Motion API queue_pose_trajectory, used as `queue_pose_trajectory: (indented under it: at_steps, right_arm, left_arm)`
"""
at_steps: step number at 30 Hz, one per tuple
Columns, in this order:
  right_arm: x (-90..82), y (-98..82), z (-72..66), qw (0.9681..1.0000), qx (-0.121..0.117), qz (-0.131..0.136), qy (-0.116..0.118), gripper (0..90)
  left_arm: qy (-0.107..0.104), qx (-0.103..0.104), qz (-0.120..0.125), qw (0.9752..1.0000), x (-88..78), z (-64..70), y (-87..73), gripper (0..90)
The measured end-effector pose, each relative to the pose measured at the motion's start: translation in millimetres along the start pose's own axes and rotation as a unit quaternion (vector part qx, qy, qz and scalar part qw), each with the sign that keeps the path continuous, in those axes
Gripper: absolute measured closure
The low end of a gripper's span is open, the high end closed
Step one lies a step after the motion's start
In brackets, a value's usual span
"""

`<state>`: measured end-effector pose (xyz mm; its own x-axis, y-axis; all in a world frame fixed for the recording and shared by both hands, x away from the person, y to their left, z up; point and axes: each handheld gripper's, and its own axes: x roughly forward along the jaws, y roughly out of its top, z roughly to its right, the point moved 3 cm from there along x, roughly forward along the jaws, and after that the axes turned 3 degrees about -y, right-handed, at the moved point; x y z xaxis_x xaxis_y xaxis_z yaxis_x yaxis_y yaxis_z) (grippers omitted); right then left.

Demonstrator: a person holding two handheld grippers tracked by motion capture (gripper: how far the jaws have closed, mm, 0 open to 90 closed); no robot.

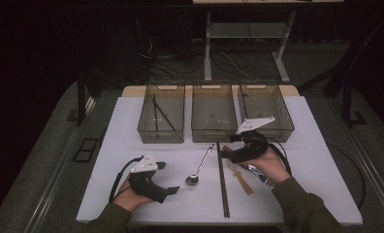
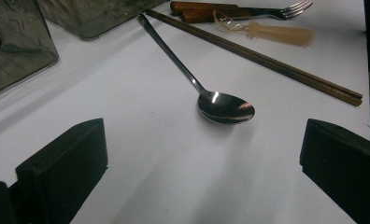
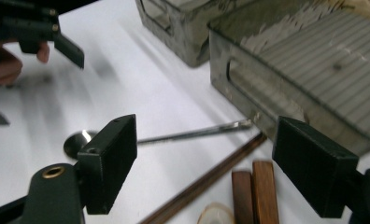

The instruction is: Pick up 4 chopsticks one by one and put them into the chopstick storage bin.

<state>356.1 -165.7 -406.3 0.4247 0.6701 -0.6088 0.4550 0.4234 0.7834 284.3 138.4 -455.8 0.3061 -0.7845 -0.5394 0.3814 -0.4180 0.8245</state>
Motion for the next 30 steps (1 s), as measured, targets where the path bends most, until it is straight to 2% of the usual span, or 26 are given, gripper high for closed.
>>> queue_pose_trajectory:
  at_steps: [6,14,22,30]
  right_arm:
    - [-17.8,-18.9,-4.4,0.9999,0.005,0.001,0.009,29.4]
    - [-41.5,-48.1,-14.0,0.9998,0.008,0.002,0.016,41.1]
    - [-48.3,-71.0,-26.8,0.9996,-0.010,-0.018,0.020,55.8]
    - [-47.8,-89.4,-41.5,0.9971,-0.023,-0.048,0.054,75.5]
  left_arm:
    - [0.005,0.007,-0.006,0.9999,-0.4,0.3,-0.5,0.0]
    - [0.004,0.006,-0.006,1.0000,-0.3,0.5,-0.7,0.1]
    - [0.005,0.005,-0.007,1.0000,0.3,0.3,-0.8,0.2]
    - [0.008,0.005,-0.009,0.9999,-0.2,-0.1,-1.2,0.3]
